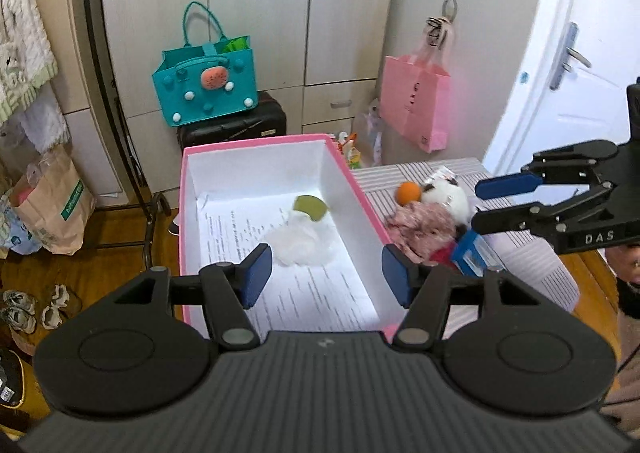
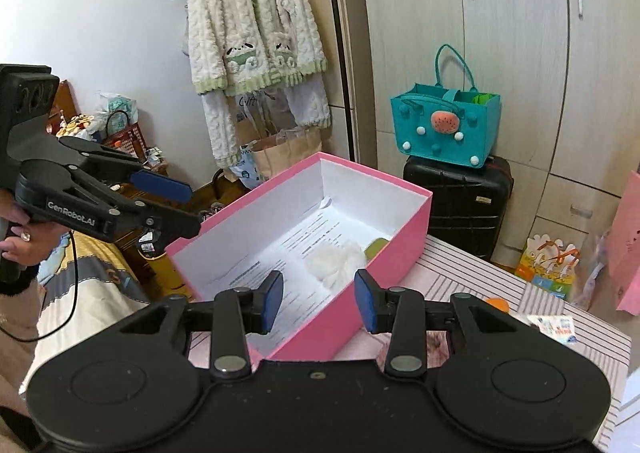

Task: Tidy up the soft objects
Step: 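Move the right gripper to the blue wipes pack and close on it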

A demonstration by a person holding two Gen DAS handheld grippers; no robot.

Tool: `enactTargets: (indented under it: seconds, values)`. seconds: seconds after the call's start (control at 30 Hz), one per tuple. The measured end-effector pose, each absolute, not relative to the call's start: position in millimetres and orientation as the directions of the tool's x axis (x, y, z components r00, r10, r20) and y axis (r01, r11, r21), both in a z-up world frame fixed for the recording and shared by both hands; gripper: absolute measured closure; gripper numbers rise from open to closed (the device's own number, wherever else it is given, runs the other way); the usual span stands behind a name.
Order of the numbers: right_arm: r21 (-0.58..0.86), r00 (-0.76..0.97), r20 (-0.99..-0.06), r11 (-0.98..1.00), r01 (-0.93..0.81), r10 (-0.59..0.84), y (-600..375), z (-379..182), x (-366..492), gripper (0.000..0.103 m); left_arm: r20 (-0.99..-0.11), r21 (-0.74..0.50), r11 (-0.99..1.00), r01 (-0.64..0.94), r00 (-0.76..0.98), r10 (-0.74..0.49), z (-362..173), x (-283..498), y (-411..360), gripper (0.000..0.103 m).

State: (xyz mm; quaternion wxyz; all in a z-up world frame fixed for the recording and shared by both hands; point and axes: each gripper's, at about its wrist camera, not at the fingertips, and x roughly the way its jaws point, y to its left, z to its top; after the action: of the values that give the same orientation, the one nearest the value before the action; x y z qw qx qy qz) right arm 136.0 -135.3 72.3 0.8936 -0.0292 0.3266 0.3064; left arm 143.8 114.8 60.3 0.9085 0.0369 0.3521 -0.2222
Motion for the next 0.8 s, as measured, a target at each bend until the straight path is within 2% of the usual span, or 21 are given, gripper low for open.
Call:
enactTargets:
  seconds: [0.47,0.8]
  values:
    - [0.126,0.614,-0.592,0.813,-0.569,0.522,-172.2,70.8,45.6,0.054,-0.674,-0.004,0.834,0.552,0.614,-0.41,58.3,67.8,73.2,0.037]
    - [0.128,0.588,-0.663,0.843,-0.522,0.464,-193.4,27.0,7.9,0.05,-0.729,0.006,0.759,0.651,0.522,-0.443,19.3,46.4,28.5,0.035]
